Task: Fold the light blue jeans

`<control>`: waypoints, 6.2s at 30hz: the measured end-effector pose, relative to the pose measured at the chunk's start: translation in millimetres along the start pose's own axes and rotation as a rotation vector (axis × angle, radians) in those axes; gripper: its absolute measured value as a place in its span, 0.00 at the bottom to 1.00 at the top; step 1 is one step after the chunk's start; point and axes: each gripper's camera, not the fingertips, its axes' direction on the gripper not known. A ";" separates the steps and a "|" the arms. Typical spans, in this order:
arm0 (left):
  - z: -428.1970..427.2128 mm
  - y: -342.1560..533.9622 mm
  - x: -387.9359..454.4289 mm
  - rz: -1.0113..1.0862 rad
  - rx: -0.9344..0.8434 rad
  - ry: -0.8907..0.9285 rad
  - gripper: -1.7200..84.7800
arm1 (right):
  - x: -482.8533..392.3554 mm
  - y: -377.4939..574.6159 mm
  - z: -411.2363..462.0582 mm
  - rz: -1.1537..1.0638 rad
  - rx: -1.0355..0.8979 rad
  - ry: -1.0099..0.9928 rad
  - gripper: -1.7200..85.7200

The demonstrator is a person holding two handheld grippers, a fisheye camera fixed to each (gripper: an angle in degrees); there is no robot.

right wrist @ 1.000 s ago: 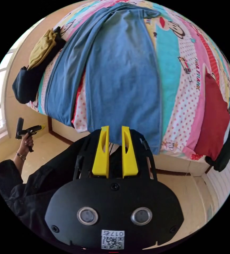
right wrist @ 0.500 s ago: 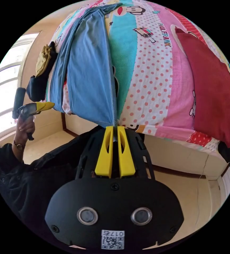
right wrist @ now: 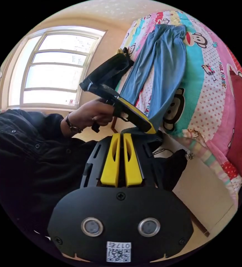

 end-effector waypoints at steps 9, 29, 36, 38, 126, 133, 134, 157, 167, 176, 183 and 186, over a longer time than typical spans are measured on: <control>-5.0 82.7 -25.8 0.018 0.218 0.125 0.01 | 128.3 -62.0 -79.3 -0.051 -0.136 0.078 0.12; -86.0 222.2 -145.0 -0.137 0.669 0.816 0.01 | 372.2 -449.2 -62.2 0.422 0.533 -0.020 0.06; -157.7 268.7 -203.3 -0.142 0.718 1.085 0.01 | 326.8 -436.8 -104.3 0.337 0.570 -0.102 0.03; -174.4 277.5 -217.9 -0.163 0.731 1.135 0.01 | 303.0 -435.4 -128.1 0.301 0.651 -0.151 0.03; -224.7 82.8 -316.1 -0.115 0.776 0.429 0.19 | 94.5 -235.6 104.1 0.325 0.216 0.069 0.18; -167.6 88.4 -306.3 0.009 0.624 0.475 0.17 | 142.5 -212.0 104.5 0.252 0.212 -0.271 0.18; -160.9 91.5 -304.3 0.012 0.614 0.475 0.17 | 140.3 -204.3 110.0 0.245 0.178 -0.265 0.17; -149.1 207.9 -145.3 0.430 0.774 0.598 0.01 | 20.3 -190.0 -46.6 -0.093 0.313 -0.507 0.03; -229.4 320.1 89.6 0.874 1.134 0.420 0.01 | -195.3 -161.3 -272.8 -0.764 0.437 -0.407 0.03; -253.1 291.2 166.5 0.688 1.313 0.405 0.01 | -256.2 -189.4 -356.2 -0.722 0.399 -0.181 0.03; -226.0 124.3 79.2 0.269 1.216 0.451 0.01 | -126.5 -303.0 -317.3 -0.417 0.282 0.002 0.03; -214.8 68.6 44.6 0.165 1.163 0.424 0.02 | -67.3 -341.7 -294.9 -0.314 0.268 0.019 0.03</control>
